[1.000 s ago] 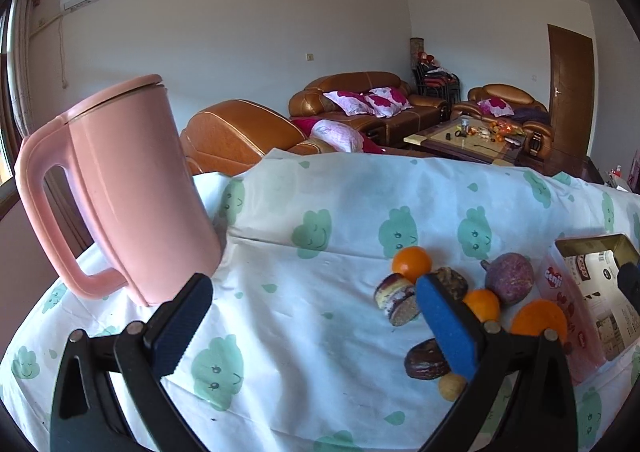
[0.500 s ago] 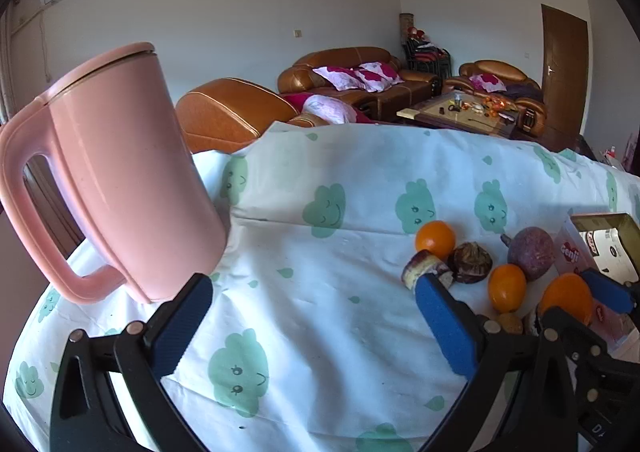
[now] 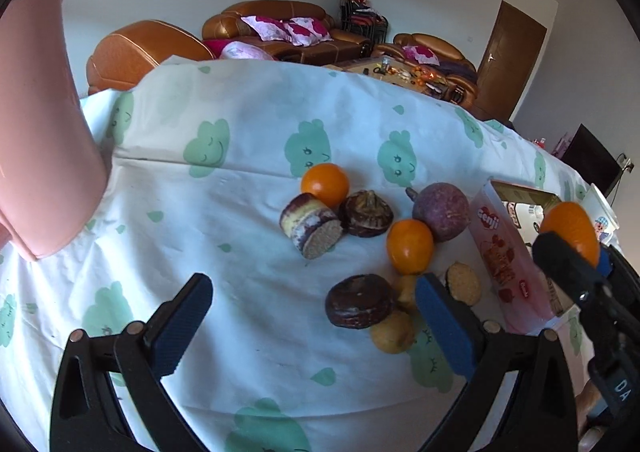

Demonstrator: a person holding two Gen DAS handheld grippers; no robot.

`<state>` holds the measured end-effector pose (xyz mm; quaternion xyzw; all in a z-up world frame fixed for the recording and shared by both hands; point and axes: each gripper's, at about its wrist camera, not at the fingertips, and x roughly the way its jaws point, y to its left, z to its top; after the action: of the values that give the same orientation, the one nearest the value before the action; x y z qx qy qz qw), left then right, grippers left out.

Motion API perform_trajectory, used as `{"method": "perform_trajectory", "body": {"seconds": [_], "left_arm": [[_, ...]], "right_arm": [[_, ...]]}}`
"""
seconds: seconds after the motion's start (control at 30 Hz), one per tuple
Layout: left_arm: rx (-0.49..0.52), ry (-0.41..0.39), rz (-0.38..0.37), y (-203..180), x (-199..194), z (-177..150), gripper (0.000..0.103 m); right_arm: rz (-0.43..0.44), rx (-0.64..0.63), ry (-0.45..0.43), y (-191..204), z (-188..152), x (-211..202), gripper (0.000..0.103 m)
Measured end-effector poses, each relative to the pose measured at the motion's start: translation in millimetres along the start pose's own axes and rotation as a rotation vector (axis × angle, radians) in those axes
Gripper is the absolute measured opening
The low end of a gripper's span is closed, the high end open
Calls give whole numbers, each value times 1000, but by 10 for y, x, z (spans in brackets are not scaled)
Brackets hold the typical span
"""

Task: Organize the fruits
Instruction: 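Grasp the large orange with the right tool while the left tool grasps the dark round cake, then carry the orange and dark cake over the tin tray and open both tools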

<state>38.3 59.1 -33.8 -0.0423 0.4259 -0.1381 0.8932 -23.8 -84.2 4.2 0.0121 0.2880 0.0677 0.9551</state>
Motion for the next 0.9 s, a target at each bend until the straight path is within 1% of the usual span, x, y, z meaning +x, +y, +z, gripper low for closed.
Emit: {"method": "perform_trajectory", "body": {"seconds": [0.03,0.07,0.1,0.13,0.2,0.27,0.3,0.33,0.37,0.43,0.63,0.73,0.8,0.83,0.87,0.9], "left_arm": [[-6,24,-24,-23,54,-8,94],[-8,49,-43,-48,112,-16,82],[-12,71,-47,-69,166,-25,79],[-33,53,-73,-65,175,-28,78],[-62,59,-84,-53,204,-15,74],[-80,50,-113,-24,215,-10,60],[-87,44,-134,-3,220,-12,55],[-95,37,-159,20,218,-13,41],[-104,37,-175,38,219,-17,39],[-98,44,-176,46,206,-16,39],[-26,34,-92,-6,92,-72,39],[23,11,-44,-45,76,-87,39],[33,3,-21,-62,101,-90,45],[28,21,-18,-52,139,-102,49],[9,16,-25,-23,142,-101,47],[1,19,-30,4,145,-98,43]], "right_arm": [[-10,-1,-22,-24,19,-62,48],[-21,-4,-37,-38,39,-102,48],[-30,-6,-46,-59,42,-139,48],[-37,-6,-51,-81,51,-161,48],[-43,8,-53,-134,49,-198,48],[-42,22,-47,-187,32,-219,48],[-44,27,-45,-211,20,-231,48],[-47,30,-42,-240,13,-249,48],[-49,35,-40,-257,8,-246,48],[-51,44,-37,-289,2,-235,48],[-65,50,-52,-339,-13,-274,48],[-70,53,-64,-355,-12,-315,48],[-68,57,-66,-368,-13,-327,48],[-66,60,-63,-370,-15,-320,49],[-64,62,-57,-365,-24,-307,49],[-63,62,-52,-360,-28,-293,49]]}}
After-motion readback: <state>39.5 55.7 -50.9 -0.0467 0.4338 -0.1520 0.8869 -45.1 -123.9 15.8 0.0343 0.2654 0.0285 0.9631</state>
